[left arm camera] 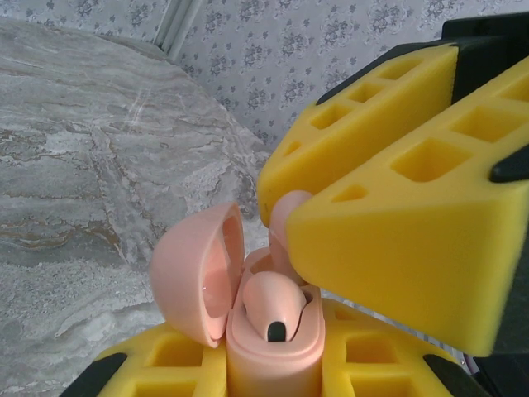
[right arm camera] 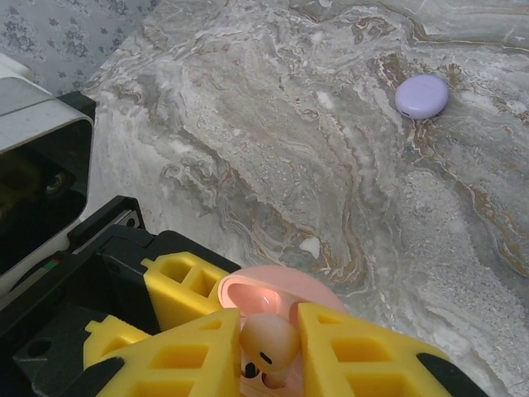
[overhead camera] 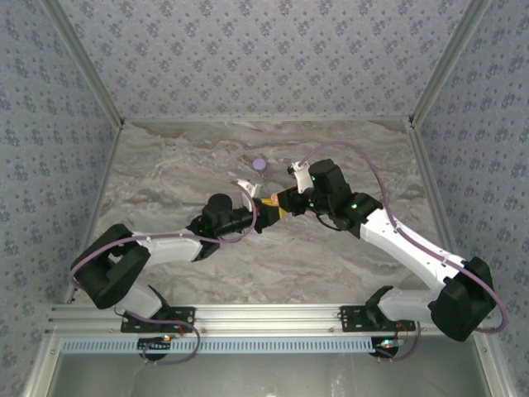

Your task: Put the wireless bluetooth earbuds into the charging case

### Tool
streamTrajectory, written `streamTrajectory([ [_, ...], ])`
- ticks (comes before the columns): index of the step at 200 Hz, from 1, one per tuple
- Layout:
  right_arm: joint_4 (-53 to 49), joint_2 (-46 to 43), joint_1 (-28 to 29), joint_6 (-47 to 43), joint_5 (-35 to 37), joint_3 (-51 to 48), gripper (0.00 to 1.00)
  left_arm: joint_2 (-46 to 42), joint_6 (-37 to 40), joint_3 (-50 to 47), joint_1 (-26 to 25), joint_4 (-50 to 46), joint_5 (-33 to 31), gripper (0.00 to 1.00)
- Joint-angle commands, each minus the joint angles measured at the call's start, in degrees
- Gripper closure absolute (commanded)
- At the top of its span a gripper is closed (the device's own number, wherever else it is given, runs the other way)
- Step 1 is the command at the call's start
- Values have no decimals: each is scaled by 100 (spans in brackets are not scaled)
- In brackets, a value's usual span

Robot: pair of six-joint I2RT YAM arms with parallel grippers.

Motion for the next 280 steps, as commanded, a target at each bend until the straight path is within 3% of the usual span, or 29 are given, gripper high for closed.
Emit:
streamTrajectory([
  [1,-283,25,39,-101,-272,107,73,-200,122,195,-34,255,-70,100],
  [147,-437,-112,39,-30,-231,309,52,-336,593,124,-34,-129,-70,100],
  [280,-667,-181,39,6,-166,442,51,-718,1246,69,-47,-668,-224,100],
])
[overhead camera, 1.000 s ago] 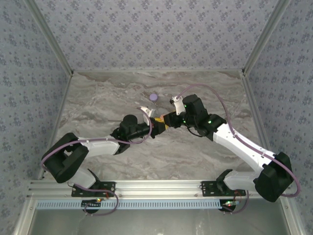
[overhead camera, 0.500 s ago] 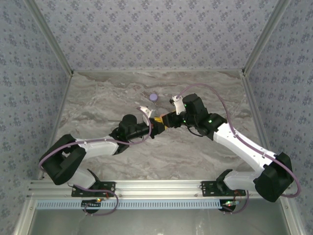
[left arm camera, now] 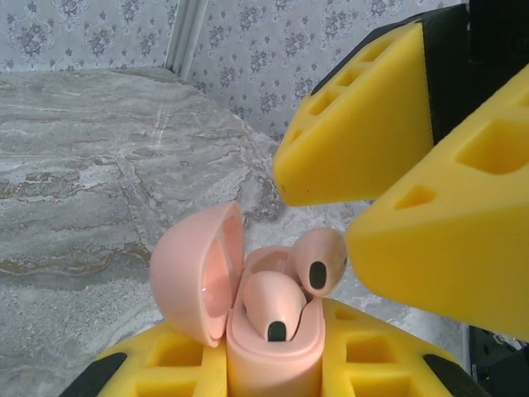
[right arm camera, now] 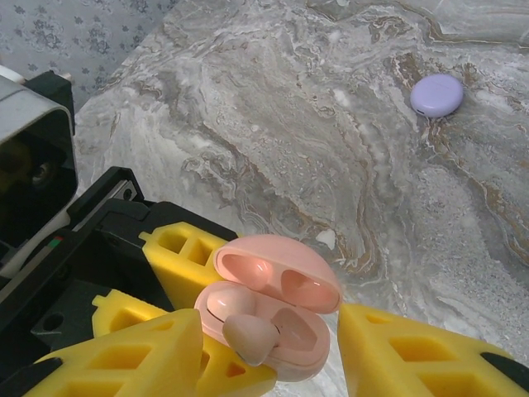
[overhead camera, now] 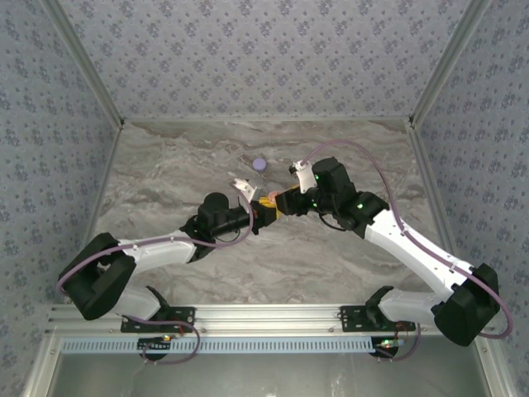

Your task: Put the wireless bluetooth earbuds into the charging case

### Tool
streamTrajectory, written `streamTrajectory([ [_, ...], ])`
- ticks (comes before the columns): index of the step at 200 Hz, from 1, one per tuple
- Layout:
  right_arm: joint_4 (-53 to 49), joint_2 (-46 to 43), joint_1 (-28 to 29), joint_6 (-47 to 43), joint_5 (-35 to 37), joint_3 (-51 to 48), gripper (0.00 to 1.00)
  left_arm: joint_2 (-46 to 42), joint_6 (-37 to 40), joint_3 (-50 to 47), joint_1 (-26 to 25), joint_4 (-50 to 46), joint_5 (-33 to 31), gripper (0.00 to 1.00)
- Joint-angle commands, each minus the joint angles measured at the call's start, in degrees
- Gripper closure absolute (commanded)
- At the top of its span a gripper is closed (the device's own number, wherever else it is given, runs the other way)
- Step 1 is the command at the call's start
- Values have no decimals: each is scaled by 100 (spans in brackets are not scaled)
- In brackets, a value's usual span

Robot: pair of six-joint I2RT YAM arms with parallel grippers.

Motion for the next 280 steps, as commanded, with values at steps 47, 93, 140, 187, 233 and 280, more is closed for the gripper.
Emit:
streamTrajectory([
  [47,-303,44,28,24,252,214,52,-212,194,60,-47,-43,-155,100],
  [93,-404,70,20,13,411,199,52,-273,229,44,-47,-71,-165,100],
  [140,-483,105,2,26,527,214,52,-370,257,-6,-46,-59,-185,100],
  [187,-592,88,-7,-3,657,199,52,-426,261,-56,-47,-61,-277,100],
  [233,-632,97,-18,9,809,197,52,-427,252,-68,-43,0,-152,100],
  [280,-653,148,-60,59,847,209,52,-401,275,-46,-57,21,75,100],
])
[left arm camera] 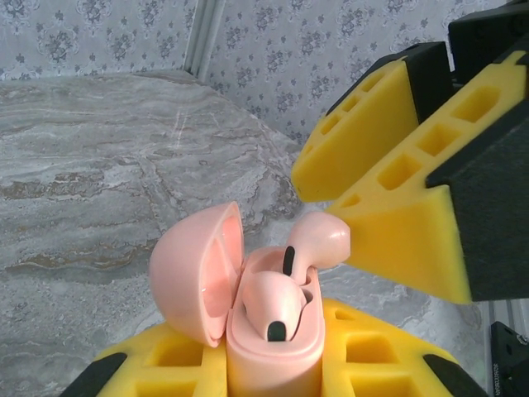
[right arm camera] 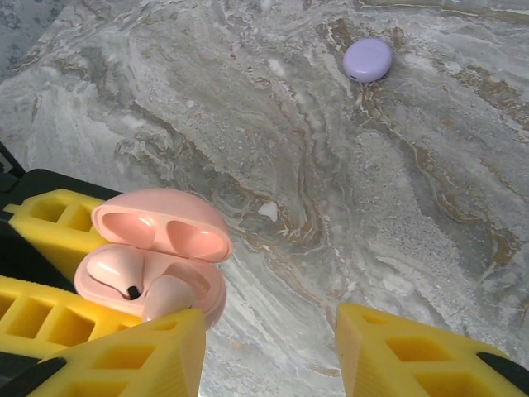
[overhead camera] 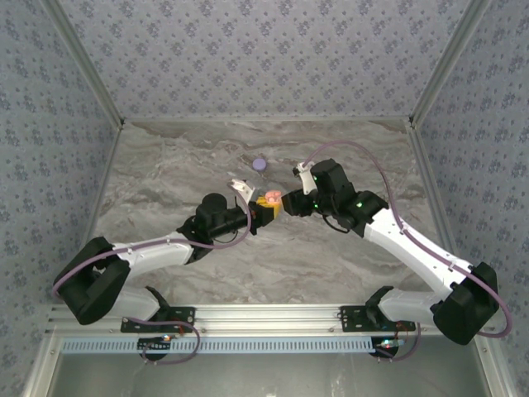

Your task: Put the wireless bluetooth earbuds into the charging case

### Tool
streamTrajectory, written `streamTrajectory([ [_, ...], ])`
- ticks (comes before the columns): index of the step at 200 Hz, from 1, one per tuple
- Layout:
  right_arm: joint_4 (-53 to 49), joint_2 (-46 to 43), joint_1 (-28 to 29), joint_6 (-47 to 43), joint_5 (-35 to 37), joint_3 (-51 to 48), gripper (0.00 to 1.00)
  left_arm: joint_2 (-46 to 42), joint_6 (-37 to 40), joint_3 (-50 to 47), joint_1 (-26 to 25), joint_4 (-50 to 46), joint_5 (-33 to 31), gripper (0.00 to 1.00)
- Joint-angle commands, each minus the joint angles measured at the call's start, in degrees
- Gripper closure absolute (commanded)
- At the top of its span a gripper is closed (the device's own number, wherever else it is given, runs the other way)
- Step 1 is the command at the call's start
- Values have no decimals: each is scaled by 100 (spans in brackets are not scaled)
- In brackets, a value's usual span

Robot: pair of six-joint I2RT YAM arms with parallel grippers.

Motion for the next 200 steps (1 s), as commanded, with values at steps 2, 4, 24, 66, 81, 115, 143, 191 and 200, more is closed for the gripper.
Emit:
streamTrajectory([
  [2,-133,90,-36,57,97,155,52,-175,103,12,-60,266,281,100],
  [4,-130,90,-36,61,99,155,52,-175,95,18,-62,259,270,100],
  [24,-171,108,-52,107,209,173,52,-176,77,11,-56,292,252,100],
  [66,-287,151,-134,212,351,205,52,-171,52,20,-57,285,238,100],
  [81,-317,141,-183,238,372,201,53,-176,76,20,-59,248,219,100],
  [115,-357,135,-250,289,382,201,53,-195,120,7,-57,245,178,100],
  [143,-318,109,-459,313,154,134,53,-150,107,25,-58,242,175,100],
  [191,-53,-32,-1214,247,-1030,-207,64,-173,101,59,-56,561,859,100],
  [200,32,-49,-1337,213,-1294,-280,66,-159,75,101,-61,661,1101,100],
])
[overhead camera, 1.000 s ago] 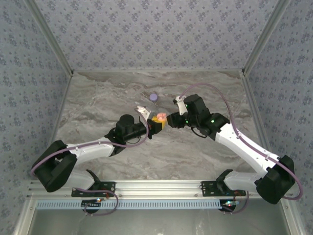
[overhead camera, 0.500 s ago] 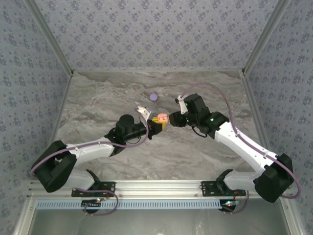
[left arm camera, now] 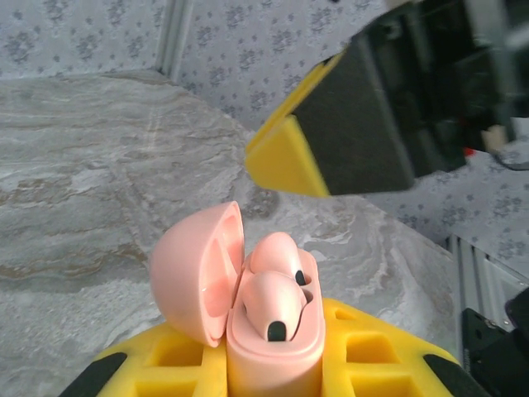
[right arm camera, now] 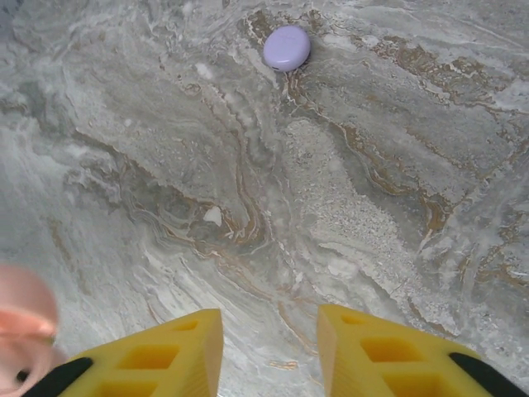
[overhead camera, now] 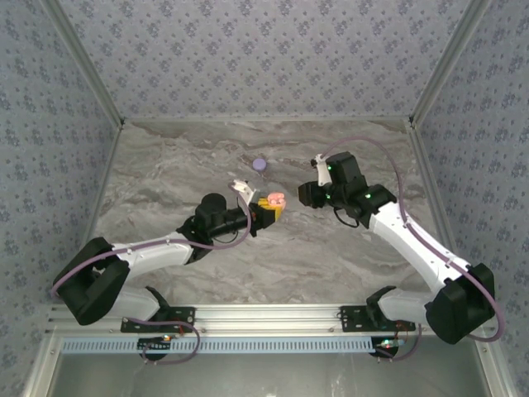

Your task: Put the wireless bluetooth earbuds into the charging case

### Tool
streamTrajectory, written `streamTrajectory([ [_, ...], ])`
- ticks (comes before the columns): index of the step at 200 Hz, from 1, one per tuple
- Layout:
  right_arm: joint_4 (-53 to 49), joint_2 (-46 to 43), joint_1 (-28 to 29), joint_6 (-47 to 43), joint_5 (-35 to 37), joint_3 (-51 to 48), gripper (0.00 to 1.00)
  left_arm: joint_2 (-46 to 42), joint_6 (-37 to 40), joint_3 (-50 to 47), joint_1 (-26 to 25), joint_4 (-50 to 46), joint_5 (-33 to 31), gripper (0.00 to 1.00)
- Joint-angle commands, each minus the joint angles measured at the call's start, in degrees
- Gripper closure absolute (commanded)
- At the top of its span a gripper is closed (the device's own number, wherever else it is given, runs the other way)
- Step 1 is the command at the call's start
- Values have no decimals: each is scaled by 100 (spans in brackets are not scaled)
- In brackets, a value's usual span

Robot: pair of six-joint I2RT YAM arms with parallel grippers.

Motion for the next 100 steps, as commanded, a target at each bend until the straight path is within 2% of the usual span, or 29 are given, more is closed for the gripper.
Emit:
streamTrajectory([
  [1,190,-150,-301,-48,-888,-223,66,-145,68,109,-51,535,693,100],
  [45,533,-258,-464,-190,-1752,-409,78,-110,-57,370,-52,657,1548,100],
  [100,880,-346,-438,-221,-2596,-531,85,-51,-143,466,-68,718,1836,100],
])
